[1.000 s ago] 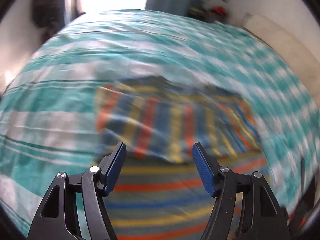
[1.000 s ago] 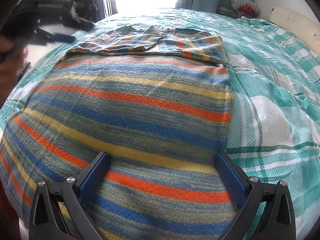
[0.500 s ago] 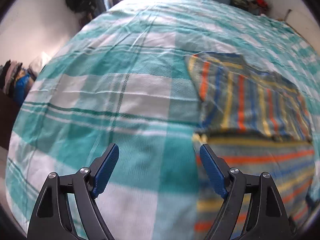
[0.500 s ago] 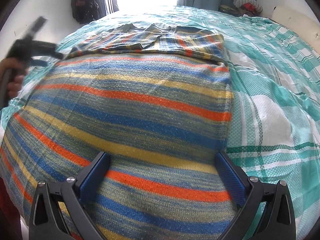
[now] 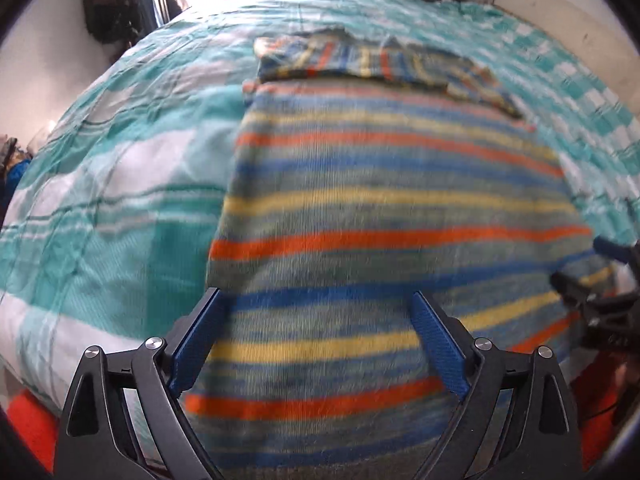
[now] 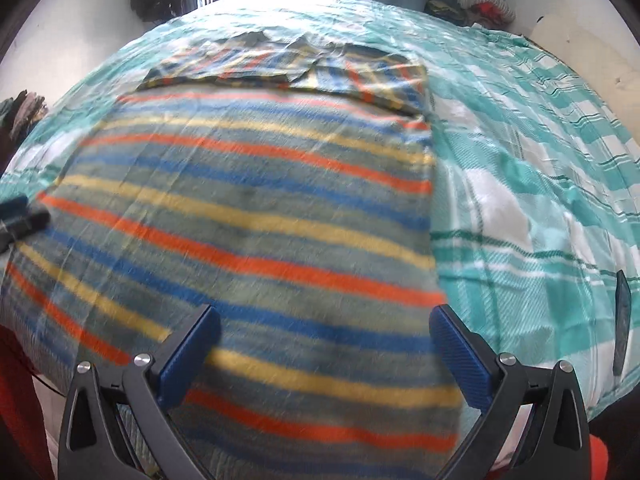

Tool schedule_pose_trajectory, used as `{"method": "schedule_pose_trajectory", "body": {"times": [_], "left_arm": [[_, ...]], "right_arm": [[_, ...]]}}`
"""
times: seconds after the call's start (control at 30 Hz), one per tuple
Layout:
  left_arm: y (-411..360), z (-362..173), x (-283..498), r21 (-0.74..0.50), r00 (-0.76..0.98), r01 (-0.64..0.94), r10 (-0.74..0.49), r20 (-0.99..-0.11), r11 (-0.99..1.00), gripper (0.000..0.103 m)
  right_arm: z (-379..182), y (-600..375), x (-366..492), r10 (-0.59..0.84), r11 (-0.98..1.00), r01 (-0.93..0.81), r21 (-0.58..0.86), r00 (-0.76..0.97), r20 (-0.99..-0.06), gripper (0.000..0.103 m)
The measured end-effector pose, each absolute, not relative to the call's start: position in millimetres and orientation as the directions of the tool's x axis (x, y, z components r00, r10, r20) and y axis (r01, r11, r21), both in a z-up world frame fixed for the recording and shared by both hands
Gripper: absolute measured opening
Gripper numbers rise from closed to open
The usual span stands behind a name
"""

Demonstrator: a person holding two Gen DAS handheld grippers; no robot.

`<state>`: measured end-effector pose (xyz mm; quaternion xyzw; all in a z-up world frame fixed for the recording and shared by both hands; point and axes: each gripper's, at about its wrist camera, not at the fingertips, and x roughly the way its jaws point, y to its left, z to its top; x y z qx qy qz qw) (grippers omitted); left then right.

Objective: Fold small clothes

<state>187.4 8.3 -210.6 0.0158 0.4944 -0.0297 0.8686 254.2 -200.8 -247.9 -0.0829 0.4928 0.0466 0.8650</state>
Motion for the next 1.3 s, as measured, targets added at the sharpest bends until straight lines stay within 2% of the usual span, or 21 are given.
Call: {"method": "schedule_pose_trajectory", "body": {"times": [0.07,0.23,0.5,1.3], "left_arm": [[5,-212,179,0.025,0.527,0.066,-0.013,-0.849,0.998,0.098],[16,-206,171,-0.011,0.493,0.059,-0.039,-0.869,0.998,0.098],[24,-213,157,-0.013,0.489,0.053,-0.037,-0.872,0.999,0.101],[24,-217,154,-0.003,0.496,0.061,-0.033,-0.868,0.998,0.102]], "right_arm": [[-258,-201,252,0.001,0.983,-0.159,-0.091,0.503,-0.864,0.103],[-254,-213,246,0.039,0.987,-0.154,-0.041,0.482,-0.875,0.103],[-261,-218,229,0.022,0.982,-0.173,-0.076,0.507,-0.862,0.103],[-270,-224,224,0.067,0.981,-0.189,-0.048,0.559,-0.826,0.103]]}}
